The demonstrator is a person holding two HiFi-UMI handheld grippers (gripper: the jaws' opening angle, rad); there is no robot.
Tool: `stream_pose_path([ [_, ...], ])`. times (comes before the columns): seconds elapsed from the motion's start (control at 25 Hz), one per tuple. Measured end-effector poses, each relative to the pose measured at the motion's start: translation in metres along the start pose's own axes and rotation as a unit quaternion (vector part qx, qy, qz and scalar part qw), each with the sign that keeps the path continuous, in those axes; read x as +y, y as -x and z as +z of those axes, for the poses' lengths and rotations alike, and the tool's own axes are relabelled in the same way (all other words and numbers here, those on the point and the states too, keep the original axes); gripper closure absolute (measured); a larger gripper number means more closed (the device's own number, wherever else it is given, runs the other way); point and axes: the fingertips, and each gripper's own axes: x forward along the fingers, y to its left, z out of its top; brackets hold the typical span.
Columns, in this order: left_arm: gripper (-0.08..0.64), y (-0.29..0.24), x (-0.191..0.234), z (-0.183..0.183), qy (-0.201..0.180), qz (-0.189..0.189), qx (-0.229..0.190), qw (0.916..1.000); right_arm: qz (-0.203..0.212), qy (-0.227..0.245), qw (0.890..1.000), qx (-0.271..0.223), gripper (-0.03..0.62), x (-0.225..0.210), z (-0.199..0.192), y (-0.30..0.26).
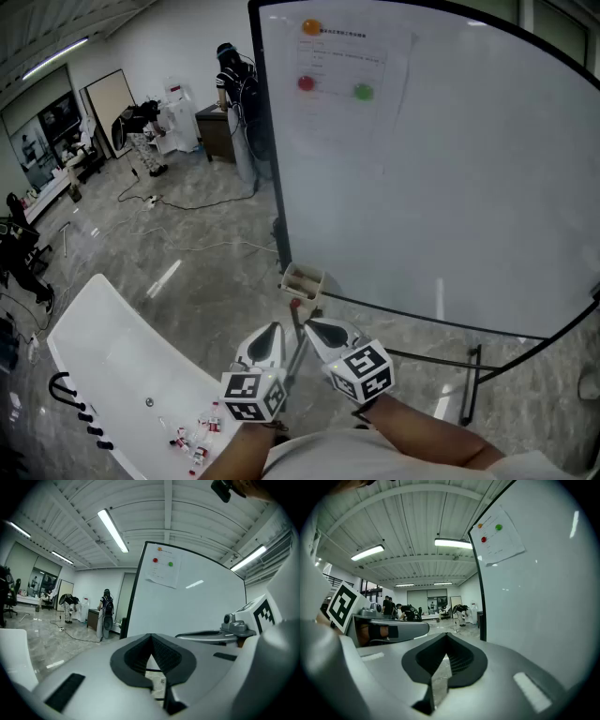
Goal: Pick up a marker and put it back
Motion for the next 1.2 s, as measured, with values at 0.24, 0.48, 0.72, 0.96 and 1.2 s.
stream_pose_path([
  [0.24, 0.555, 0.000, -0.001, -0.001, 0.002, -0.002, 0.001, 1.0000, -0.002, -0.001, 1.000, 0.000, 0.591, 0.000, -0.001, 0.001],
  [0.48, 0.557, 0.000, 0.000, -0.002, 0.004, -0.006, 0.002, 1.0000, 0.001, -0.009, 1.000, -0.012, 0.589, 0.000, 0.001, 0.002],
  [0.72, 0.557, -0.003, 0.009, -0.003, 0.010, -0.019, 0.004, 0.9998, -0.008, -0.004, 1.000, -0.009, 0.589, 0.005, 0.003, -0.004],
  [0.96, 0.557, 0.001, 0.029, -0.002, 0.009, -0.043, 0.009, 0.9990, -0.030, -0.006, 1.000, -0.004, 0.588, 0.017, 0.000, -0.020],
  [1.2, 0.557, 0.007, 0.056, -0.001, 0.004, -0.068, 0.020, 0.9975, -0.056, -0.010, 0.998, -0.004, 0.588, 0.031, -0.002, -0.041],
])
